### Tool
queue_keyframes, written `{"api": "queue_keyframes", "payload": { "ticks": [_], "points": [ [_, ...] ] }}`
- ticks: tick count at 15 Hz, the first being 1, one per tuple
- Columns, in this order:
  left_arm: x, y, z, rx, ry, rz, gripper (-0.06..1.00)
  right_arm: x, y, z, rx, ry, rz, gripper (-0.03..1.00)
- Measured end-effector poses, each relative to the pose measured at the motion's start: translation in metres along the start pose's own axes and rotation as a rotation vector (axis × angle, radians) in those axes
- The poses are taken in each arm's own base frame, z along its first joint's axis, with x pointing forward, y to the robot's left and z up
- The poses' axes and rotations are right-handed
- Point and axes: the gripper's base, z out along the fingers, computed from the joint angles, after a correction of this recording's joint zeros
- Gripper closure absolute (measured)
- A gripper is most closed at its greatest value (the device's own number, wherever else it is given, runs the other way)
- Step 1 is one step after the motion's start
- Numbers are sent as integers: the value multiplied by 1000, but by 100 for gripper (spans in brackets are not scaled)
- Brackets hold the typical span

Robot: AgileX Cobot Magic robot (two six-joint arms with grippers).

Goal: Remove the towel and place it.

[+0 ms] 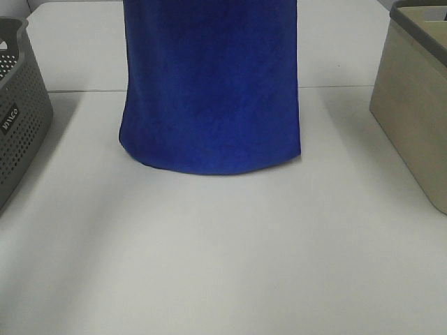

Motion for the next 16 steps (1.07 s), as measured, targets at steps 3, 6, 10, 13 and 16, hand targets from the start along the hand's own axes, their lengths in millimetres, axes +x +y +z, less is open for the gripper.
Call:
{"api": "queue_keyframes", "payload": {
  "ticks": [3,6,10,13,16],
  "points": [
    [17,18,36,-157,-113,13,94,2,-10,55,71,-83,37,95],
    [14,25,57,-241,-190,-19,94,2,-38,72,133,-109,80,95],
    [59,-24,73,-63,62,-141,94,72,-42,81,57,206,184,95],
    [62,-66,71,126,280,-167,94,109,-26,73,-71,526,251,95],
    [38,-99,49,396,594,-179,94,110,-18,41,-251,903,286,95]
  ]
}}
